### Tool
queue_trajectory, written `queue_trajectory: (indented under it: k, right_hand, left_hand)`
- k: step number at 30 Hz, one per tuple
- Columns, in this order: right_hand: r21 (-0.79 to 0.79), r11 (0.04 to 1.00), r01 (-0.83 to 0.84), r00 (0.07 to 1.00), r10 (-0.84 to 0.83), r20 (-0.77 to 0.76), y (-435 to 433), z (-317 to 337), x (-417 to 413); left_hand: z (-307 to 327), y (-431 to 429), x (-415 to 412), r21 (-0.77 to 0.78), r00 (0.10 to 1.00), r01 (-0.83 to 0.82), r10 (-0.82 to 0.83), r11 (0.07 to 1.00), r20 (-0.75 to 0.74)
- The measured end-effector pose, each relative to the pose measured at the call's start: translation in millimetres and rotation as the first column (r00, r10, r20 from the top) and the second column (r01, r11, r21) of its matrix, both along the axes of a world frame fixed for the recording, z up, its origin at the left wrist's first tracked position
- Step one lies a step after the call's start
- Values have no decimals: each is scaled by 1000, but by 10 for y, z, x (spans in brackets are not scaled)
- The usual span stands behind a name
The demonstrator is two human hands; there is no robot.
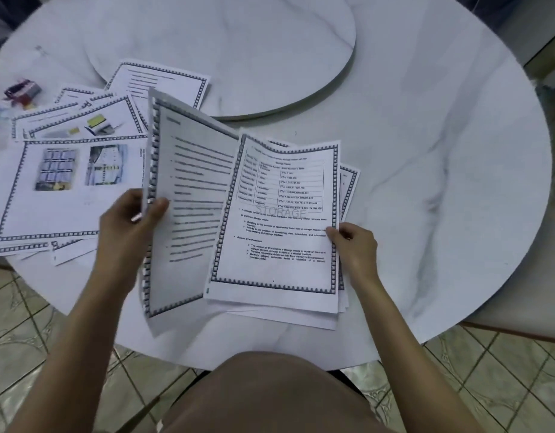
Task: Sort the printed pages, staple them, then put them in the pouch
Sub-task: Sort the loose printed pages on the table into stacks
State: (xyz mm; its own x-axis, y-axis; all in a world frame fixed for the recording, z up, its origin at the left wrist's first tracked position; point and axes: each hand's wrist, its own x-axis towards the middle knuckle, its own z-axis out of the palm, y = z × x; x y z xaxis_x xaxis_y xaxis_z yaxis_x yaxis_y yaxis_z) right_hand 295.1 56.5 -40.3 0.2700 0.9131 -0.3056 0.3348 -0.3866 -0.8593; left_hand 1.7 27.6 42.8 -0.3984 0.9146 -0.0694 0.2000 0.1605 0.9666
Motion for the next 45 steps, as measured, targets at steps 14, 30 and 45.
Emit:
queue_trajectory:
  k: [14, 30, 45]
  right_hand:
    - [25, 1000, -8, 981, 3, 192, -3, 36, -38]
    - [87, 995, 43, 971, -62, 233, -84, 108, 12]
    - [-245, 968, 51, 998, -58, -22, 41, 138, -99]
  left_hand:
    - [867, 288, -107, 279, 970, 237, -242, 931, -17]
    - [-581, 541, 493, -337, 978, 181, -207, 924, -41]
    - [-540, 571, 467, -510, 956, 210, -284, 835, -71]
